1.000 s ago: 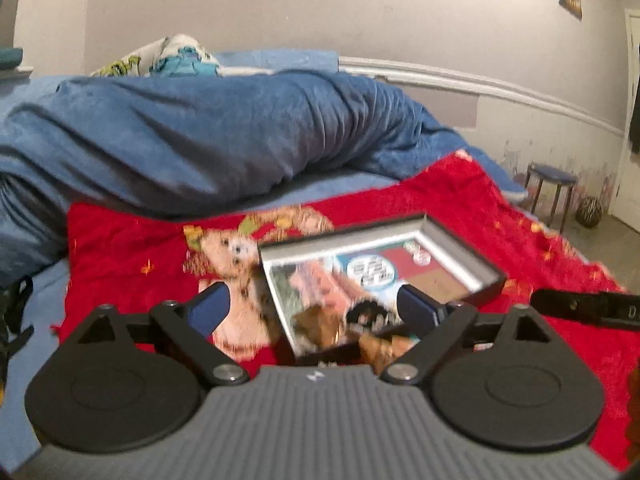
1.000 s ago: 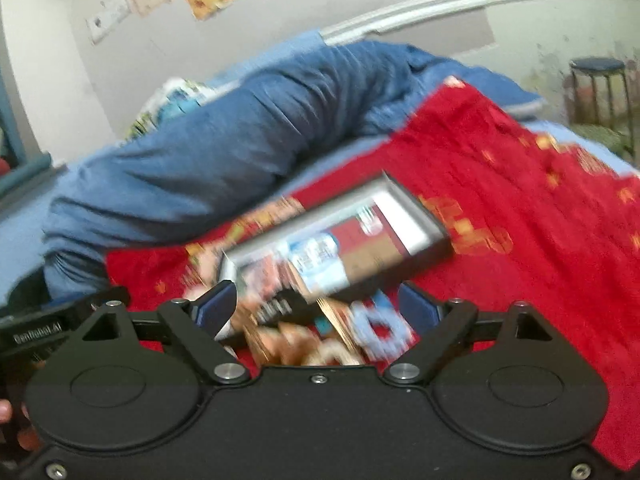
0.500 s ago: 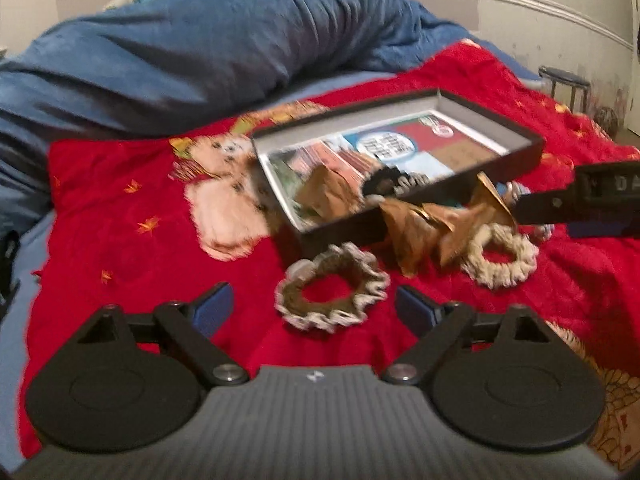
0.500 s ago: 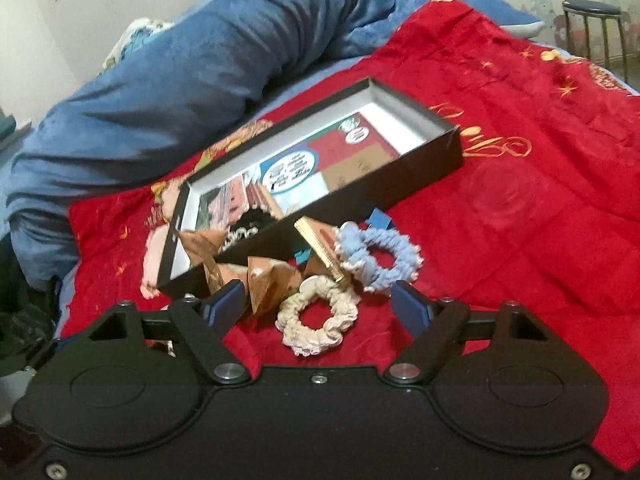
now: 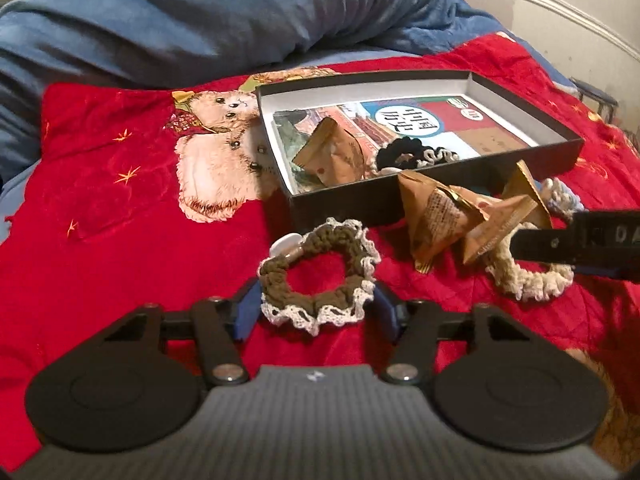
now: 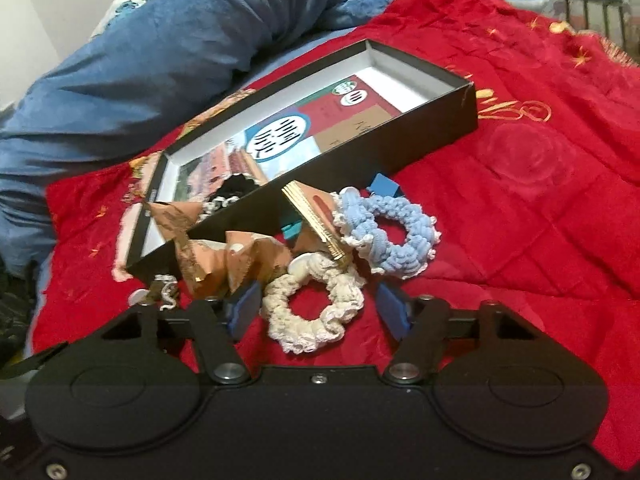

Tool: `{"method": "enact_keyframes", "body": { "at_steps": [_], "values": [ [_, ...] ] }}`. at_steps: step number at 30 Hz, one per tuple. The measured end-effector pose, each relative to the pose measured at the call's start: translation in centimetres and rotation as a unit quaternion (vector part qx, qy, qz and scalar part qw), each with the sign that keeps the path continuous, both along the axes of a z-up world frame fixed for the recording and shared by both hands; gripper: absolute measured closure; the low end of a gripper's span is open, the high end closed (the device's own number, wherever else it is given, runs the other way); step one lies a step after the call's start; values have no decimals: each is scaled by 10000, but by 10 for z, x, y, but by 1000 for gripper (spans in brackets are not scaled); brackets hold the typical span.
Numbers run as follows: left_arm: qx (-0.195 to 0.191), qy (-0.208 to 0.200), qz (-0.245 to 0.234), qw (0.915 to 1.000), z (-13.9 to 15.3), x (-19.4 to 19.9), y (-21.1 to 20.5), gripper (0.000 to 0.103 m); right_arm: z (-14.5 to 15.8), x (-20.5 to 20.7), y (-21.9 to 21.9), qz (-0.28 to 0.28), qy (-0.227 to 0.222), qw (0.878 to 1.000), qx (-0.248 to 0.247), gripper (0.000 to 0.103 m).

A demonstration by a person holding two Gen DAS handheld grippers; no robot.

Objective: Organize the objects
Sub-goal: 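Grasp the cream scrunchie with the right tool while the left tool grasps the brown lace-trimmed scrunchie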

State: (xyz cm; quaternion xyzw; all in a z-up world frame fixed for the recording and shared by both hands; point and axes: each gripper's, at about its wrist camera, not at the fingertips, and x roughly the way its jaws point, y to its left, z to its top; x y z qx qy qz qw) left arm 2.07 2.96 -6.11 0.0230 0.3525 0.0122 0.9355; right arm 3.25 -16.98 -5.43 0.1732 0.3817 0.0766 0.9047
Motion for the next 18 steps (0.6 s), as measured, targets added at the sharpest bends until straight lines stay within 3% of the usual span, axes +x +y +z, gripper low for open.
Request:
{"method": "enact_keyframes", "body": {
  "at_steps": [6, 9, 12, 14, 18],
  "values": [
    [84, -18, 33, 10000, -1, -2, -7, 53, -2, -3, 10, 123, -143, 9996, -206, 46],
    [36, -84, 118, 9999, -3, -4, -7, 56, -4, -3, 11, 88, -181, 9994, -265, 55],
    [47, -126, 59, 9999, -3, -5, -8, 67, -5, -2, 12, 124, -178, 9994, -252, 66],
    [8, -153, 94, 9998, -3, -6, -7, 71, -7, -1, 13, 139, -148, 9996, -185, 78],
    [-17, -200, 122, 9997, -2, -7, -6, 75, -9, 1, 12, 131, -111, 9998, -35, 87]
  ]
}}
